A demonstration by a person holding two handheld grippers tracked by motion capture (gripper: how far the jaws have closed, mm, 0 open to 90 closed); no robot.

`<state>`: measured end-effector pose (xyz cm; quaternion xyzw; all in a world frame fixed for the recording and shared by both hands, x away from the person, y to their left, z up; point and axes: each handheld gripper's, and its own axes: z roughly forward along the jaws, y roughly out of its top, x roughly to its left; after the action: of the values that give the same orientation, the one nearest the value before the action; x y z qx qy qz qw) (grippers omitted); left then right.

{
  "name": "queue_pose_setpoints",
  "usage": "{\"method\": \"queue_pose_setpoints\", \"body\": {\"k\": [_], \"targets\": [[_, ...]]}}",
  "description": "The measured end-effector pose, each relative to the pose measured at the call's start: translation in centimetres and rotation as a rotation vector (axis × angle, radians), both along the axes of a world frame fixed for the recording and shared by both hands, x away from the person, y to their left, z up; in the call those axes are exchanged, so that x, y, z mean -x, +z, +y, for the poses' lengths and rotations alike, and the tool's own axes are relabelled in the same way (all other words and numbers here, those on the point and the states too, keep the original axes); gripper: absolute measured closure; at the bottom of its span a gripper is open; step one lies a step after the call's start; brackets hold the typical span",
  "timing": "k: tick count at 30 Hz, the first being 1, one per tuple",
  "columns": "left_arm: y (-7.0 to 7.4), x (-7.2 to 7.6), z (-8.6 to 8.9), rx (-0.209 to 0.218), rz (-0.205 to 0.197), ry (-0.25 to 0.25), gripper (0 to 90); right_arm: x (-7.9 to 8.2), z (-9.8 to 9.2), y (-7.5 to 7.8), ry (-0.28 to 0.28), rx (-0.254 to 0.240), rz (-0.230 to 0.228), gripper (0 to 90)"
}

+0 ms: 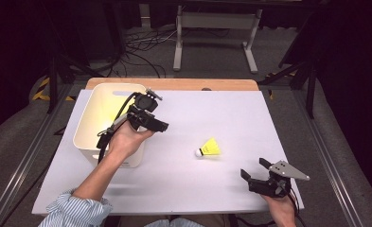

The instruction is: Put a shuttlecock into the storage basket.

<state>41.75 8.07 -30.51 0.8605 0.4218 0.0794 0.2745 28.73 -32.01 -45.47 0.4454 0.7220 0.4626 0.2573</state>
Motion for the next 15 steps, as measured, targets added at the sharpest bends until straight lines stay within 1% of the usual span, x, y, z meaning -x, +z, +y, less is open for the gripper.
{"method": "queue_pose_setpoints", "body": {"k": [7, 9, 12, 15], "targets": [[-1.3, 0.8, -0.5, 0.004, 0.018, -0.011, 39.3, 0.2, -0.1, 0.1, -0.008, -0.002, -0.008, 12.8], [-1.4, 1.0, -0.5, 0.002, 0.016, -0.014, 39.0, 0.1, 0.0, 0.1, -0.007, -0.001, -0.007, 12.7], [-1.6, 1.4, -0.5, 0.010, 0.014, -0.007, 38.9, 0.1, -0.2, 0.2, -0.014, -0.014, -0.001, 12.6], [-1.9, 1.7, -0.5, 0.009, 0.016, -0.009, 38.9, 0.1, -0.4, 0.5, -0.022, -0.027, 0.006, 12.9]]}}
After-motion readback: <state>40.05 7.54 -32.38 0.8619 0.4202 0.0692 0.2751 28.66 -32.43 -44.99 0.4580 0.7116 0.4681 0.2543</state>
